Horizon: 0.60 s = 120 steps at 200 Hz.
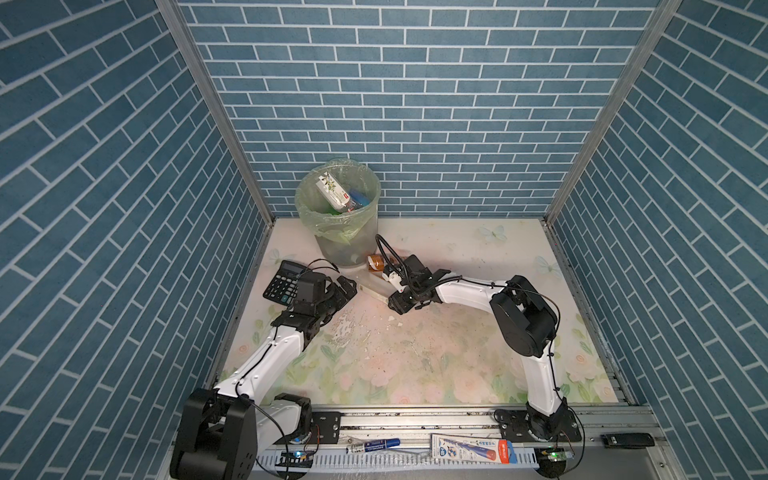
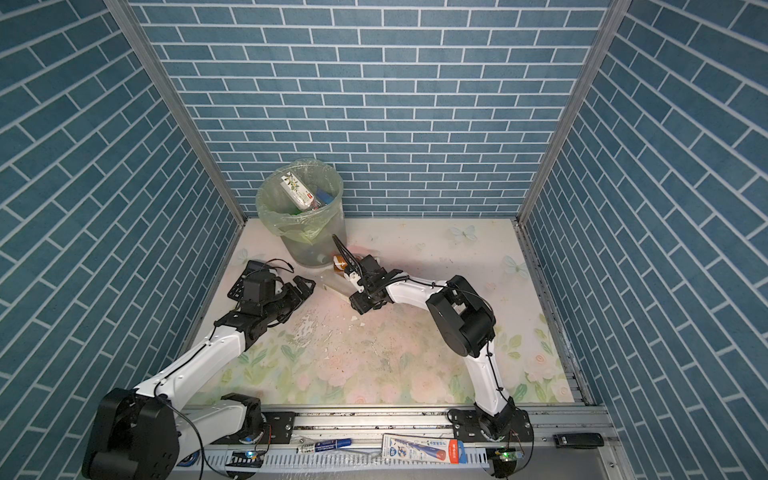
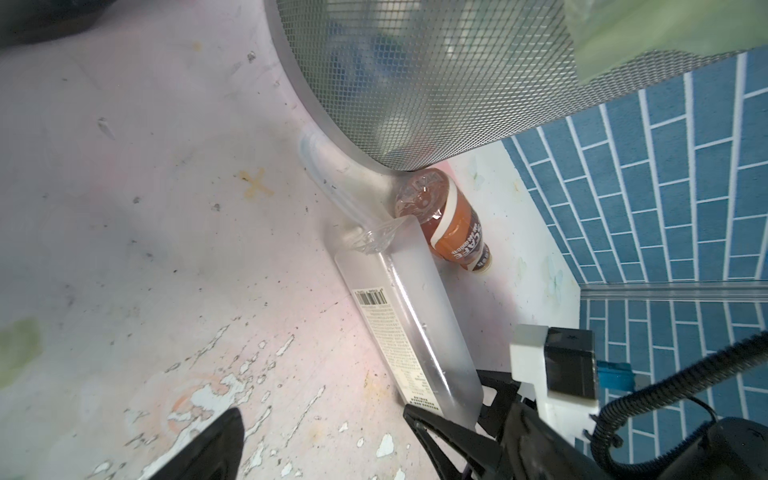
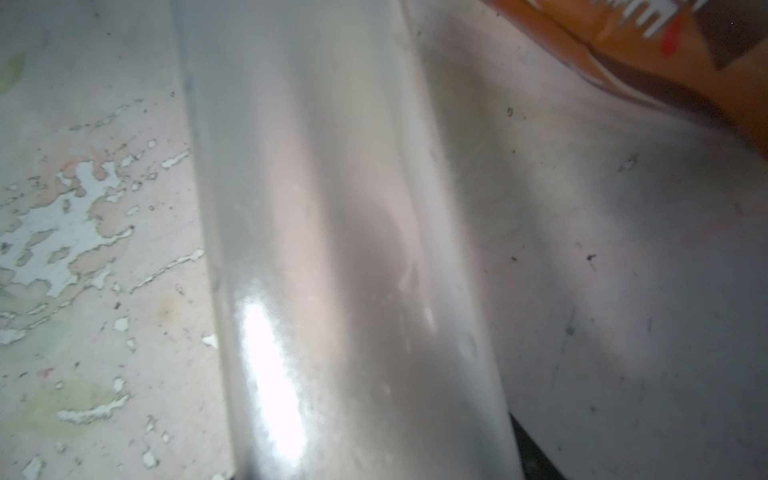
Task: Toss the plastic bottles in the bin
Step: 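Lift the clear bottle with the right gripper toward the left gripper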
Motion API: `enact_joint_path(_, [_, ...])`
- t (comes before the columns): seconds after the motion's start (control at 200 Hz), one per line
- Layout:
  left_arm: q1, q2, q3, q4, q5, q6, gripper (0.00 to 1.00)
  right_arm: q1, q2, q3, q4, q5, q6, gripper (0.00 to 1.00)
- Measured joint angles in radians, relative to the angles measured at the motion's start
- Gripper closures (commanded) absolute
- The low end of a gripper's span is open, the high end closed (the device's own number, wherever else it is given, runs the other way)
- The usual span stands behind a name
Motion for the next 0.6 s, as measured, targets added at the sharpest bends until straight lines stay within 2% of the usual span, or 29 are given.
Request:
enact_joint_path(0.305, [0.000,0.055,0.026,0.053,0.041,-0.014,0.01,0.000,-0.112,0.000,-0.003,-0.080,0.025,0.59])
enact_joint_path(0.6, [-0.034,0.110,0.092,0.112,0.042,-0.025,0.01,-0.001,-0.153,-0.001,0.014,-0.146,0.055,0.60])
